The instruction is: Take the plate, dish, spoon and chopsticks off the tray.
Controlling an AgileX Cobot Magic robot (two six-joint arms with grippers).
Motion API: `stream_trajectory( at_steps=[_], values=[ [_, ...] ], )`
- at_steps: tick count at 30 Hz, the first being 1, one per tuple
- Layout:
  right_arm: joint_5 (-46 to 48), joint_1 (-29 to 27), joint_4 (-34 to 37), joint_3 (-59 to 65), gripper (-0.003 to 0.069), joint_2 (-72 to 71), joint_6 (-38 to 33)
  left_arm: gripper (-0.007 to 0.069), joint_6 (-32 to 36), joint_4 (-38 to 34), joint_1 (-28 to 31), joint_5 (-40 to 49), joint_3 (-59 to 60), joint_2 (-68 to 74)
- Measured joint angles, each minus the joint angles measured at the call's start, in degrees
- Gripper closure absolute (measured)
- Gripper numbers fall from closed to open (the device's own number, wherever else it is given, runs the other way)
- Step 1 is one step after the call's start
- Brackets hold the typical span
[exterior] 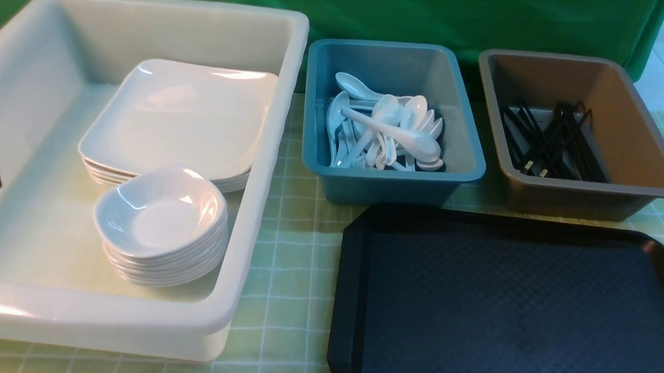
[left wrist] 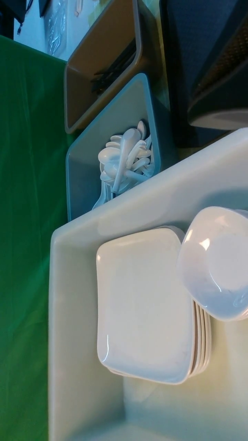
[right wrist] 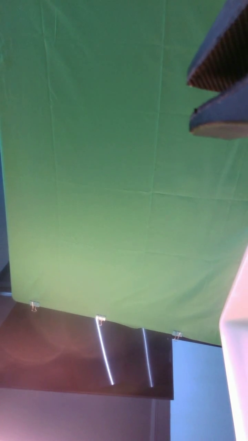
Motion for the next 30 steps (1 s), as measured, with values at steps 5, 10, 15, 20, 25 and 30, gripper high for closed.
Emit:
stream_trajectory(
  at_steps=[5,10,15,20,25,30],
  values=[
    [0.0,0.0,0.0,0.0,0.0521,0.0,0.0,0.0641,-3.0,4.4,-3.5,-5.5,1.4,-0.4],
    [0.0,0.0,0.0,0.0,0.0512,0.0,0.0,0.0641,-30.8,29.2,-5.2,-20.1,10.4,-2.9],
    [0.0,0.0,0.0,0.0,0.0502,0.0,0.0,0.0636,-35.5,39.1,-6.6,-25.8,22.8,-11.5],
    [0.0,0.0,0.0,0.0,0.0495,0.0,0.0,0.0631,-25.1,36.4,-6.8,-26.3,33.6,-20.5],
    [0.0,0.0,0.0,0.0,0.0487,0.0,0.0,0.063,-25.0,36.4,-6.7,-26.4,41.7,-24.7],
    [-0.1,0.0,0.0,0.0,0.0482,0.0,0.0,0.063,-26.6,35.8,-6.7,-27.9,44.0,-24.9]
  ],
)
